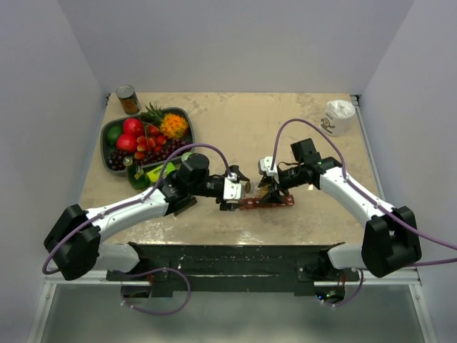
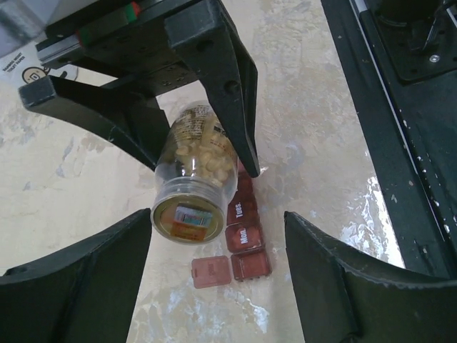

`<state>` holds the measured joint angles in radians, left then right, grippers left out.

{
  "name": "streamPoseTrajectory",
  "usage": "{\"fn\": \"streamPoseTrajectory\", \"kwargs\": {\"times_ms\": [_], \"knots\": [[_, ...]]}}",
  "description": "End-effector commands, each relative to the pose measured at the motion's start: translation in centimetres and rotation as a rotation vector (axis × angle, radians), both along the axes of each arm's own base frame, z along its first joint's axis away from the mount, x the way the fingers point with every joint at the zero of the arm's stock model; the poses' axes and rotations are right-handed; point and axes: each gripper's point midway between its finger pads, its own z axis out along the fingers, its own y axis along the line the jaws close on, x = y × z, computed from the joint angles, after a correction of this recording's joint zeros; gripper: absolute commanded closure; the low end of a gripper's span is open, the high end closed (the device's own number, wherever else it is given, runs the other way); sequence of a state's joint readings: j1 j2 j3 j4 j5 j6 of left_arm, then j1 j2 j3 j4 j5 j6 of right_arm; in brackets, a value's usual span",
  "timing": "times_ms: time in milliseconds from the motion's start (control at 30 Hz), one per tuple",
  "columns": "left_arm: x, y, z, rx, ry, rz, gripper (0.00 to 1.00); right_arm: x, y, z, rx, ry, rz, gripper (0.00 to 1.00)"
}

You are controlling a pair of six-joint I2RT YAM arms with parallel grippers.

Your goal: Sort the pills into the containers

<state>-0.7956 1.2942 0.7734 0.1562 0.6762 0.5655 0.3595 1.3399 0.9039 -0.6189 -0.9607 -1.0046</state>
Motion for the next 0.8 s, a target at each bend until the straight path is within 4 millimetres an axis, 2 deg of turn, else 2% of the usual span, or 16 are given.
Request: {"fn": "streamPoseTrajectory", "kwargs": {"times_ms": [0, 167, 300, 467, 567, 633, 667, 733, 767], "knots": [[0.8, -1.8, 2.4, -0.055, -0.107, -0.014, 0.23, 0.4, 0.7, 1.7, 0.048, -0.036, 0.031, 1.0], [0.9, -2.3, 2.3, -0.063, -0.079, 0.003, 0.34, 0.4, 0.7, 1.6, 0.043, -0.03, 0.037, 1.0], [0.9, -2.5, 2.2, -0.07, -0.047, 0.02, 0.51, 0.3, 0.7, 1.6, 0.044, -0.03, 0.038, 1.0], [1.1, -2.6, 2.0, -0.068, -0.011, 0.046, 0.66, 0.4, 0.7, 1.6, 0.043, -0.03, 0.037, 1.0], [0.9, -2.7, 1.9, -0.068, 0.048, 0.059, 0.82, 0.4, 0.7, 1.6, 0.042, -0.029, 0.035, 1.0], [0.5, -2.7, 1.8, -0.071, 0.142, 0.076, 0.9, 0.5, 0.6, 1.6, 0.04, -0.033, 0.028, 1.0], [0.3, -2.8, 1.8, -0.077, 0.187, 0.086, 1.0, 0.8, 0.6, 1.6, 0.036, -0.036, 0.019, 1.0], [-0.5, -2.9, 1.4, -0.084, 0.32, 0.107, 1.0, 1.1, 0.6, 1.7, 0.033, -0.046, 0.007, 1.0], [-0.2, -2.9, 1.4, -0.098, 0.372, 0.152, 1.0, 1.3, 0.5, 1.6, 0.024, -0.041, -0.01, 1.0]]}}
